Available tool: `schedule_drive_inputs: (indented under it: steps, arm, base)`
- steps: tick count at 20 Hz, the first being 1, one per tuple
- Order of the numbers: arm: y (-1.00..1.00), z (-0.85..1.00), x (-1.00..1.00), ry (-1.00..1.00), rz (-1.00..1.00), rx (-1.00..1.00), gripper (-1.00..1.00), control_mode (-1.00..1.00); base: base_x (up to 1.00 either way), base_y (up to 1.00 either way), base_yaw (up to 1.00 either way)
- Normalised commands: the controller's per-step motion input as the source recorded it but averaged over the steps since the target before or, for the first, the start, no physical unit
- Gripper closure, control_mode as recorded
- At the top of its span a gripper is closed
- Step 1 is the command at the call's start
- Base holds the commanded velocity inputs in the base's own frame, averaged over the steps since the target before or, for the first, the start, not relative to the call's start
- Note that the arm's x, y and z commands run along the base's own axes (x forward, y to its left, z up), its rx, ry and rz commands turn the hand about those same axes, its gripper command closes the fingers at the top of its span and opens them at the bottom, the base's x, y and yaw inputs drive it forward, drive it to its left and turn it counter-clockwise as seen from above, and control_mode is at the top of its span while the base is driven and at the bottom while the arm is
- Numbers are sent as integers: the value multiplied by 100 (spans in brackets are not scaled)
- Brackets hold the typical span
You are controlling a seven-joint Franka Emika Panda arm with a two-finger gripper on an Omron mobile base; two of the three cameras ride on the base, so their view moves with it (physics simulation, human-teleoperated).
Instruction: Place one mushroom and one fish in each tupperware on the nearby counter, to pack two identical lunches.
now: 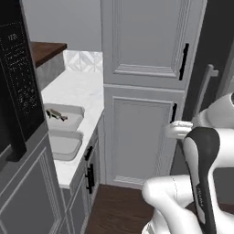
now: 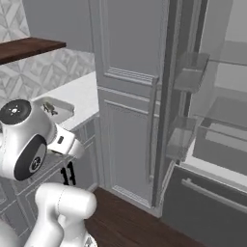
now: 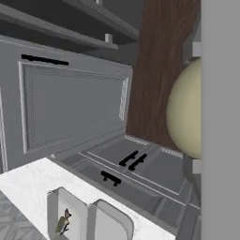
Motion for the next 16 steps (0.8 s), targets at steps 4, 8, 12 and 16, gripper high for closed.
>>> schedule_drive_inputs:
  steps: [4, 8, 12, 16]
  arm:
    - [0, 0, 0, 0, 0, 0, 100, 100]
    - [0, 0, 0, 0, 0, 0, 100, 100]
    - [0, 0, 0, 0, 0, 0, 100, 100]
    - [0, 0, 0, 0, 0, 0, 100, 100]
  base:
    - [100, 31, 29]
    - [100, 19, 28]
    - [100, 27, 38]
    - [98, 33, 46]
